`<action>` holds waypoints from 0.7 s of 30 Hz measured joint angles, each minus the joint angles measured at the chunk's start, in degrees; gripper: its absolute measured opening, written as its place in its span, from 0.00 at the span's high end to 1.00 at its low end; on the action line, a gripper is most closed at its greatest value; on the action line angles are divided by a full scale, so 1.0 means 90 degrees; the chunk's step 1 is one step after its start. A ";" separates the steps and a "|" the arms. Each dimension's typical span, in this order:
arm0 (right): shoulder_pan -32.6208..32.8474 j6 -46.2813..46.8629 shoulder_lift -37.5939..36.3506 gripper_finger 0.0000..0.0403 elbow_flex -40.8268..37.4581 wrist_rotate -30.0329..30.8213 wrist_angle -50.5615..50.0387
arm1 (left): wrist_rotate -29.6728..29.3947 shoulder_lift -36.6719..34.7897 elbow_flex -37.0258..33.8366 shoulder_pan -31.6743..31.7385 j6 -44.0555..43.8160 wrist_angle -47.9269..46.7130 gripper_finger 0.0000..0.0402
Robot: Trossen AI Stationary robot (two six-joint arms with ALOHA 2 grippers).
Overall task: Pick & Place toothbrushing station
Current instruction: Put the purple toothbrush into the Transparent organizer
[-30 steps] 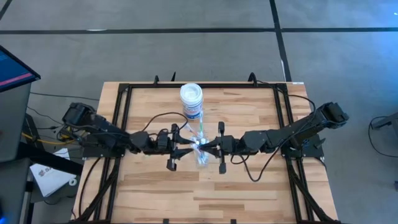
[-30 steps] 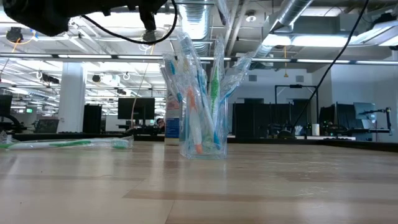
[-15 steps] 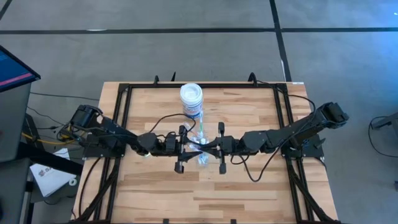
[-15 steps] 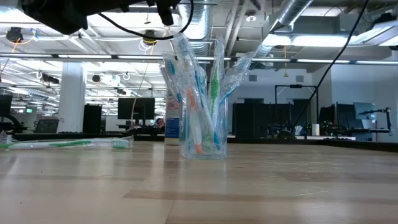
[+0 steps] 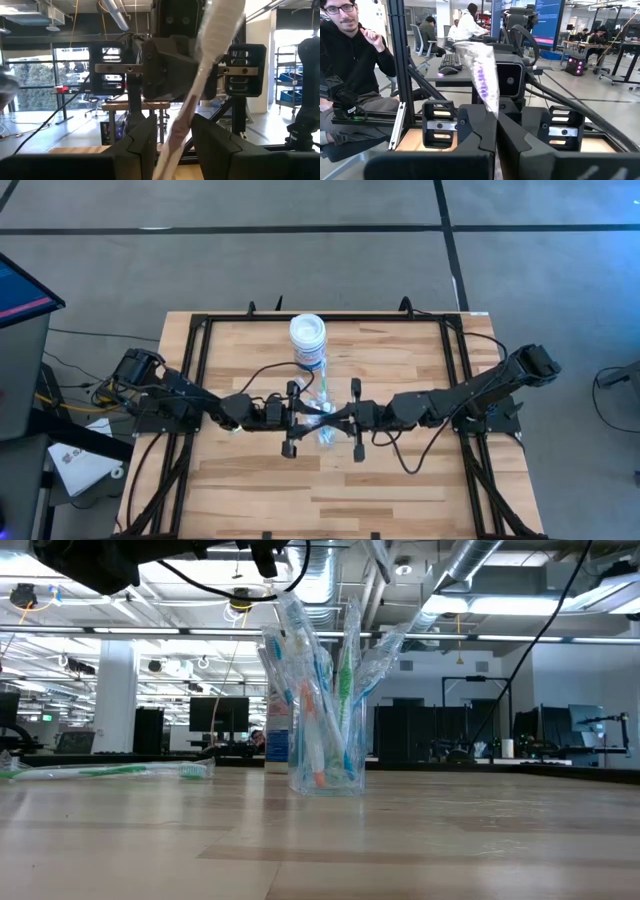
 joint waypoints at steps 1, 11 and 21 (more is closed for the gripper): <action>0.0001 0.0000 0.0000 1.00 0.0000 0.0000 0.0000 | -0.0002 0.0000 0.0000 0.0000 0.0033 0.0019 0.72; -0.0014 0.0002 0.0030 1.00 0.0000 0.0000 0.0021 | 0.0280 -0.0002 -0.0002 0.0005 0.0053 0.0291 0.72; -0.0012 0.0002 0.0046 1.00 0.0000 -0.0001 0.0007 | 0.0297 -0.0002 -0.0005 0.0005 0.0053 0.0276 0.83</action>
